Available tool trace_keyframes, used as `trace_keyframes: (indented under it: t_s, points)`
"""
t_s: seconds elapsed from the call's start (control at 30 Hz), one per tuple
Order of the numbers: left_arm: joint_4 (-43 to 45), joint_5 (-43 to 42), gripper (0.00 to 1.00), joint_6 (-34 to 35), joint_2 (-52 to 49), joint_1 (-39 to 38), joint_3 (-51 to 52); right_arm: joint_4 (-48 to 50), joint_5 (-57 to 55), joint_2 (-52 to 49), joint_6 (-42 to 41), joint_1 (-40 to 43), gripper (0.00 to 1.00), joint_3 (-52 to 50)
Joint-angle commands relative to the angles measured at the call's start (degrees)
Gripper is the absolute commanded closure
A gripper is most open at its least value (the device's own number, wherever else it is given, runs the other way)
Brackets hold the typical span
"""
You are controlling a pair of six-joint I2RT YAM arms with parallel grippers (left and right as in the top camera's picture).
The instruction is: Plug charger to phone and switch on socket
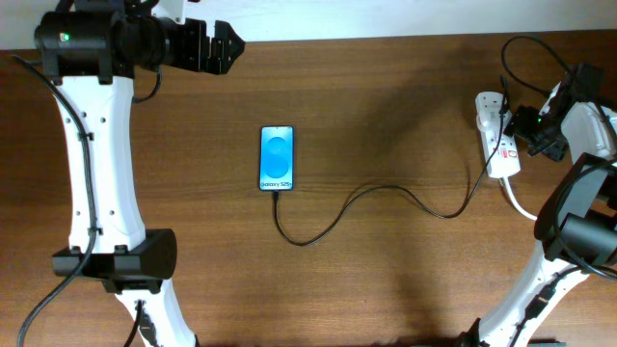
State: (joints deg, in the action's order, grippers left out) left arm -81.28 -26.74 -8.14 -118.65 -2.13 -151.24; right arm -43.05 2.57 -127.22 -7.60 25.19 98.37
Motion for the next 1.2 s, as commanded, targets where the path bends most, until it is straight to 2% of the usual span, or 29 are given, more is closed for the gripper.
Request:
trace_keyframes:
  t_s: [0.0,0.07,0.1,0.23,0.3,0.47,0.5,0.63,0.73,0.83,1.0,1.1,1.17]
  points:
    - [-0.1,-0.4,0.01,-0.5,-0.3,-0.1,0.0,-0.1,13.3,-2.4,0.7,-5.2,0.20,-2.0]
    - [-0.1,-0.4,0.01,-0.5,-0.3,-0.1,0.0,-0.8,11.6,-1.5,0.6,-4.2,0.15,0.7]
    - [-0.5,-0.4,0.01,-0.5,-0.3,-0.1,0.0,-4.1,6.8,0.3,0.7,-2.9,0.12,4.4]
    - [-0.7,-0.4,0.01,-0.5,-0.3,-0.1,0.0,-18.0,4.2,6.8,4.3,0.7,0.11,20.2]
    - [-0.7,-0.4,0.01,-0.5,-0.3,-0.1,0.0,-22.1,4.2,10.1,5.5,1.2,0.11,24.1]
    - [-0.7,-0.4,0.01,-0.5,-0.3,-0.1,0.0,-29.9,7.3,26.2,5.9,0.9,0.10,25.1]
    - [-0.7,-0.4,0.01,-0.5,-0.3,-0.1,0.0,-32.0,12.6,33.6,8.6,0.9,0.07,25.1]
    - [-0.7,-0.4,0.01,-0.5,-0.3,-0.1,0.0,-38.2,19.7,45.5,10.4,0.9,0.02,25.1]
    - [-0.7,-0.4,0.01,-0.5,-0.3,-0.1,0.0,-38.2,19.7,48.9,10.4,0.9,0.02,25.1]
    - [-0.7,-0.4,0.01,-0.5,-0.3,-0.1,0.0,-38.7,14.9,48.0,10.6,1.0,0.02,25.1]
    - [-0.7,-0.4,0.01,-0.5,-0.3,-0.1,0.0,-39.0,16.3,45.1,10.9,0.2,0.02,24.6]
    - [-0.7,-0.4,0.01,-0.5,-0.3,-0.1,0.0,-32.7,16.1,45.8,23.0,-9.7,0.02,24.5]
    - [-0.7,-0.4,0.01,-0.5,-0.3,-0.1,0.0,-26.7,12.9,46.4,27.6,-16.8,0.02,24.5]
